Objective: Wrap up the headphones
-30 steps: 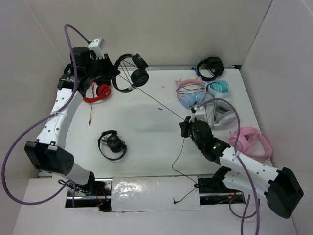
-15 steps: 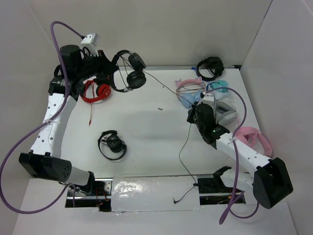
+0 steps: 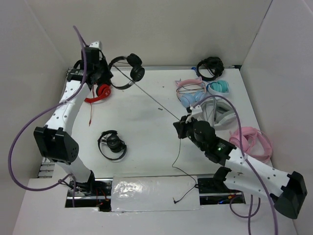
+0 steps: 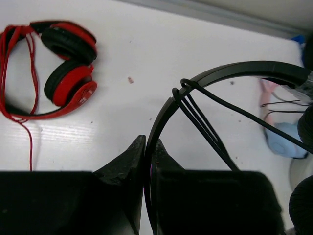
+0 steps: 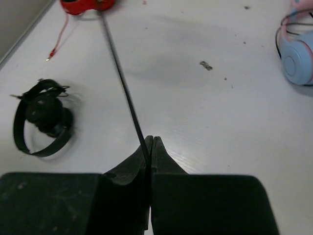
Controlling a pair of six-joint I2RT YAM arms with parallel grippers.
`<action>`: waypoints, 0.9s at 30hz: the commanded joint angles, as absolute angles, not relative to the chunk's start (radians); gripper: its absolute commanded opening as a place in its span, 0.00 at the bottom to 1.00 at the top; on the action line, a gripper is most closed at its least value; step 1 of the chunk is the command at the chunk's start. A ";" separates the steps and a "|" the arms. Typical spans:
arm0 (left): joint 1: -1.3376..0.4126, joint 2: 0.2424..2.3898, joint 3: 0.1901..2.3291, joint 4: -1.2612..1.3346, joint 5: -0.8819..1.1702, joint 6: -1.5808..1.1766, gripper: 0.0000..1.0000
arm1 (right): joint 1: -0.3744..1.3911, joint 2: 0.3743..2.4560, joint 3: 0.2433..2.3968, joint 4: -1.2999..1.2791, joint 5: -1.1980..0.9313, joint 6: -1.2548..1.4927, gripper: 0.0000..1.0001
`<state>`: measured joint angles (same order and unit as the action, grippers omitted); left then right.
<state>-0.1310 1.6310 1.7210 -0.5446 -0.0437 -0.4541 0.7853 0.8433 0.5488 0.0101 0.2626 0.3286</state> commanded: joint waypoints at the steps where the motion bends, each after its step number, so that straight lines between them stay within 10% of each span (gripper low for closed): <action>1: -0.130 1.695 1.767 -0.515 -0.316 -0.514 0.00 | 0.903 0.756 0.626 -0.138 0.420 0.240 0.00; 11: -0.290 1.781 1.629 -0.408 -0.420 -0.310 0.00 | 1.103 0.747 0.759 -0.135 0.606 -0.127 0.00; 27: -0.741 1.490 1.125 0.058 -0.144 0.208 0.00 | 0.747 0.902 0.868 -0.045 -0.035 -0.535 0.00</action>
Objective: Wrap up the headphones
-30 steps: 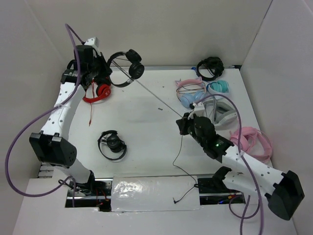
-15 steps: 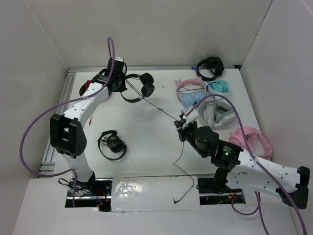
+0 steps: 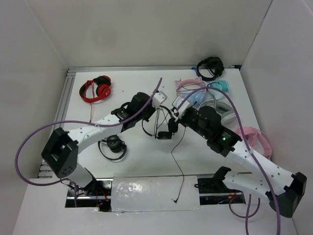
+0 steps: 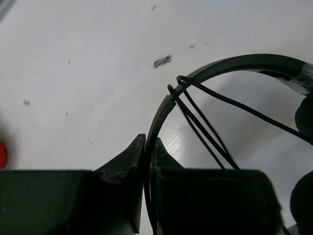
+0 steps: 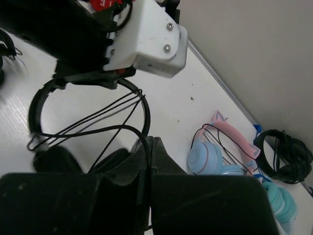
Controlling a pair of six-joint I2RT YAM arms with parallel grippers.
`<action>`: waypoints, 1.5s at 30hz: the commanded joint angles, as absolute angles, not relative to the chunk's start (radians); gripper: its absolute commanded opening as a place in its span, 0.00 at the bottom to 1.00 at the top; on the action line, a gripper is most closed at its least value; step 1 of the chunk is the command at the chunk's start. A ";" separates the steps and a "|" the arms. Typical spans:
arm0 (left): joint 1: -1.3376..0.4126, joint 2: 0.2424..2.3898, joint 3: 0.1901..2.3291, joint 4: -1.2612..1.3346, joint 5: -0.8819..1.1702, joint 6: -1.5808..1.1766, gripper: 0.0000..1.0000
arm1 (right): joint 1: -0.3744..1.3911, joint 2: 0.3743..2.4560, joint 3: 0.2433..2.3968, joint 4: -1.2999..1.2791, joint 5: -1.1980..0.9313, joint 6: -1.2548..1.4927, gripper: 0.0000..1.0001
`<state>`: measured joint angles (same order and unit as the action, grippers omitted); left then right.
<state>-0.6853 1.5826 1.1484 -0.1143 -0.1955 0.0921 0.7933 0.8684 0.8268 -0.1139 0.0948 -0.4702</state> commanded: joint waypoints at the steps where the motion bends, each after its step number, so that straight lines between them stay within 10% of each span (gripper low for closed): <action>1: -0.756 1.473 1.109 0.070 -0.131 0.215 0.00 | 0.729 0.917 0.876 -0.032 -0.049 -0.525 0.00; 19: -0.997 1.184 0.931 0.141 -0.048 0.270 0.00 | 0.439 1.149 0.891 0.066 -0.385 -0.385 0.01; 25: -0.996 1.146 1.044 0.118 -0.152 0.186 0.00 | 0.439 1.166 0.799 0.184 -0.532 -0.327 0.11; 29: -0.994 1.164 1.219 0.034 -0.135 0.132 0.00 | 0.449 1.239 0.773 0.334 -0.723 -0.206 0.36; 45: -0.982 1.230 1.480 -0.091 -0.244 0.045 0.00 | 0.626 1.548 0.704 0.669 -0.730 0.064 0.46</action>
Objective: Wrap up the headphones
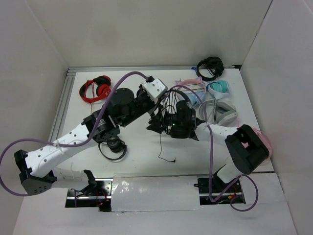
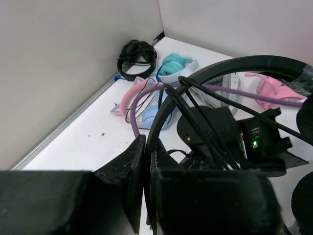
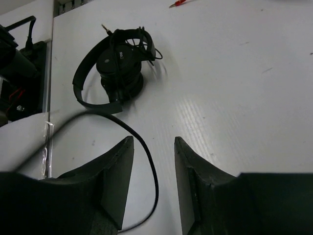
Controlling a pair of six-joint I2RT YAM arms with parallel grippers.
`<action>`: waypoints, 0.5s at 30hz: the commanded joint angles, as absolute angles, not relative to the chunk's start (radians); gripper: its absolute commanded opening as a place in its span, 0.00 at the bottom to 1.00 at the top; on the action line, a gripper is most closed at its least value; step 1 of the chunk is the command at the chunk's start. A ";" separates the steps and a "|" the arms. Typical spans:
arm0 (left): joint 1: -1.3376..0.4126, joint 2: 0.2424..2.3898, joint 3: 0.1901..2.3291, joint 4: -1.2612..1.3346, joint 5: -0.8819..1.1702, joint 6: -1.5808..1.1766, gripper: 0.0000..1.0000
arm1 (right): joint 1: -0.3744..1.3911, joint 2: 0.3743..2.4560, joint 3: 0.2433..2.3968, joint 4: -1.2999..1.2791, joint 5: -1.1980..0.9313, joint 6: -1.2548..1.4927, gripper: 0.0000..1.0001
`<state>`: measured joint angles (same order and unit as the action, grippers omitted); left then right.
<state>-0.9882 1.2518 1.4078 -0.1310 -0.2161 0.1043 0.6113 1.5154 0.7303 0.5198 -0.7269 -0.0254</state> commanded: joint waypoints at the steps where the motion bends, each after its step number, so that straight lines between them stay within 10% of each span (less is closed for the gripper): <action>1: -0.982 1.218 1.485 -0.091 -0.242 0.038 0.00 | 0.635 1.563 0.695 0.696 -0.729 0.080 0.46; 15: -0.957 1.213 1.592 -0.052 -0.357 0.074 0.00 | 0.765 1.644 0.497 0.948 -0.652 0.290 0.39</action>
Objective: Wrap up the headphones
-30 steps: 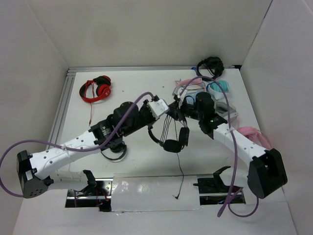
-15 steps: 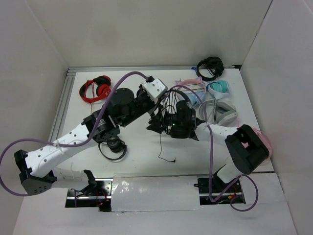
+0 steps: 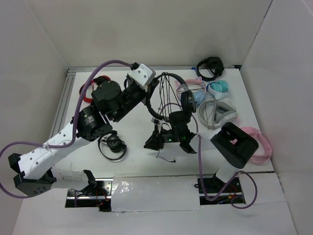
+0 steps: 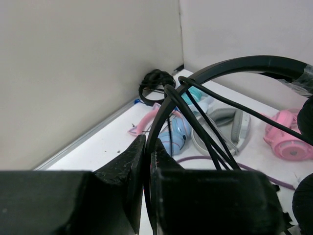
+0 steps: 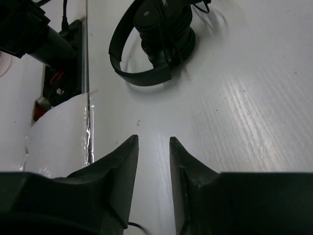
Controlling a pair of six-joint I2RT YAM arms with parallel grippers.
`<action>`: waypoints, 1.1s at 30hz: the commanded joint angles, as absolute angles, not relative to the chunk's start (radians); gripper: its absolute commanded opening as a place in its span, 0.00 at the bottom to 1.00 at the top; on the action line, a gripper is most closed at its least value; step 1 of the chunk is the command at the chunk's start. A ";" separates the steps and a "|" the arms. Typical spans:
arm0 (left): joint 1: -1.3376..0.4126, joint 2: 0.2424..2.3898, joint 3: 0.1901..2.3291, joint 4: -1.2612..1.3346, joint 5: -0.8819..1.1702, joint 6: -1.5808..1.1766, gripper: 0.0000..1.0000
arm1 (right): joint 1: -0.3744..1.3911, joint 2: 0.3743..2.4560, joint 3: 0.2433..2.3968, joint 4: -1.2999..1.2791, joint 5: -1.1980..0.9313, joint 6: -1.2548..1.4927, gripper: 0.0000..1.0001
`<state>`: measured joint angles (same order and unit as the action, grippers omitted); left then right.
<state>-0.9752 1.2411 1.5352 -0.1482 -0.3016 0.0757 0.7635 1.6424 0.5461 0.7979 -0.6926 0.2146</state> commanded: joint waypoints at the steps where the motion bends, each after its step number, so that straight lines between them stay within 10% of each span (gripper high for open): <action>1: -0.950 1.213 1.595 -0.057 -0.354 0.074 0.00 | 0.767 1.640 0.482 0.953 -0.643 0.307 0.36; 5: -0.821 1.218 1.621 -0.118 -0.290 -0.030 0.00 | 0.778 1.585 0.401 0.974 -0.581 0.348 0.00; 17: -0.335 1.426 1.692 -0.319 -0.206 -0.319 0.00 | 0.854 1.105 0.279 0.543 -0.171 0.305 0.00; 33: -0.359 1.608 1.556 -0.334 -0.295 -0.354 0.00 | 1.091 0.883 0.598 -0.025 0.446 0.066 0.00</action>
